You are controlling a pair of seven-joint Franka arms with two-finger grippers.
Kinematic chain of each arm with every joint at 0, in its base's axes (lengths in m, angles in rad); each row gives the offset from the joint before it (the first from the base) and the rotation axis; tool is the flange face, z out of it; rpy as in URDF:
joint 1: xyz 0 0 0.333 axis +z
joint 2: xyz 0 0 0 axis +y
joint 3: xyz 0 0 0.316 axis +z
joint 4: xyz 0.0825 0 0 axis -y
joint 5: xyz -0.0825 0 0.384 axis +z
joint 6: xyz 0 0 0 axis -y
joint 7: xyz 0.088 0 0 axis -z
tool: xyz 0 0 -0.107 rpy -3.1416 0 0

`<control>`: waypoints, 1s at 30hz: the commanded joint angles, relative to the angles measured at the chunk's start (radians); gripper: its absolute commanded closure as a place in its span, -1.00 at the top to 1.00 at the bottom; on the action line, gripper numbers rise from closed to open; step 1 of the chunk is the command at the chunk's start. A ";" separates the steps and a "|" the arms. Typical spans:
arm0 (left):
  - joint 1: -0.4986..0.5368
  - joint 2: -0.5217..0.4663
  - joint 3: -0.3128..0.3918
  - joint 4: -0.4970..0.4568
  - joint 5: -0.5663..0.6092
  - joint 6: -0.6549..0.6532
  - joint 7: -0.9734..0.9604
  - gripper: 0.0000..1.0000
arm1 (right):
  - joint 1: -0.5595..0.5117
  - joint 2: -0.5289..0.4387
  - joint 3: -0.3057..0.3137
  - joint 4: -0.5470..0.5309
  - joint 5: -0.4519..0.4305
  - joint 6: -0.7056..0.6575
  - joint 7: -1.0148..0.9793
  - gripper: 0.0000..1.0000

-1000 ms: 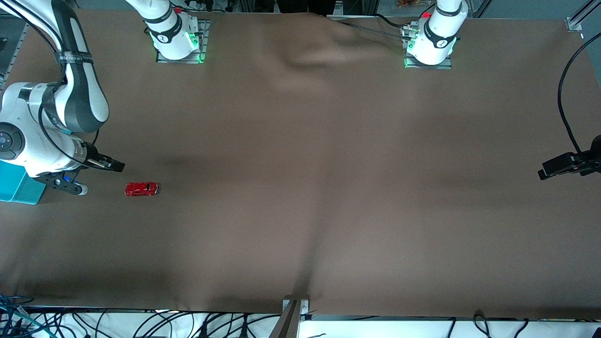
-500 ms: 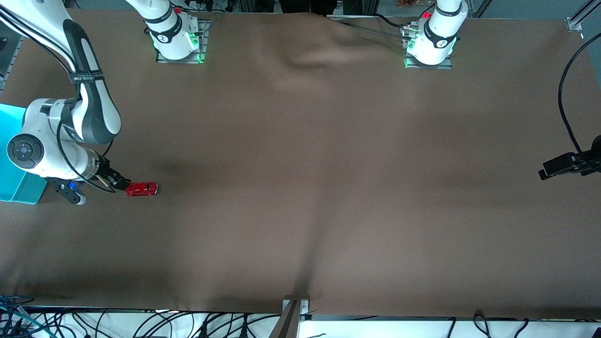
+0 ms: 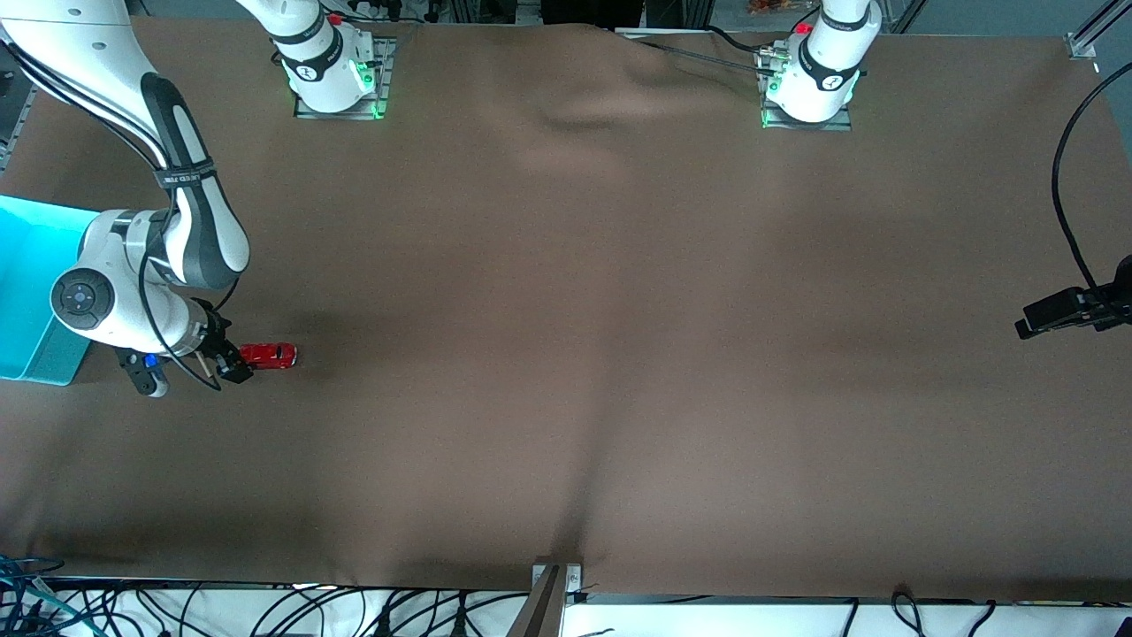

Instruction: Wind red beetle toy and store in blue box

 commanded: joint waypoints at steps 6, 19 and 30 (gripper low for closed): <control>-0.002 0.000 0.003 0.016 0.013 -0.018 0.025 1.00 | -0.009 0.039 0.030 -0.001 0.012 0.091 0.118 1.00; -0.002 0.000 0.001 0.018 0.013 -0.018 0.025 1.00 | -0.008 0.075 0.033 0.003 0.002 0.129 0.159 1.00; -0.001 0.000 0.001 0.018 0.013 -0.020 0.025 1.00 | -0.009 0.110 0.032 0.003 -0.004 0.184 0.159 1.00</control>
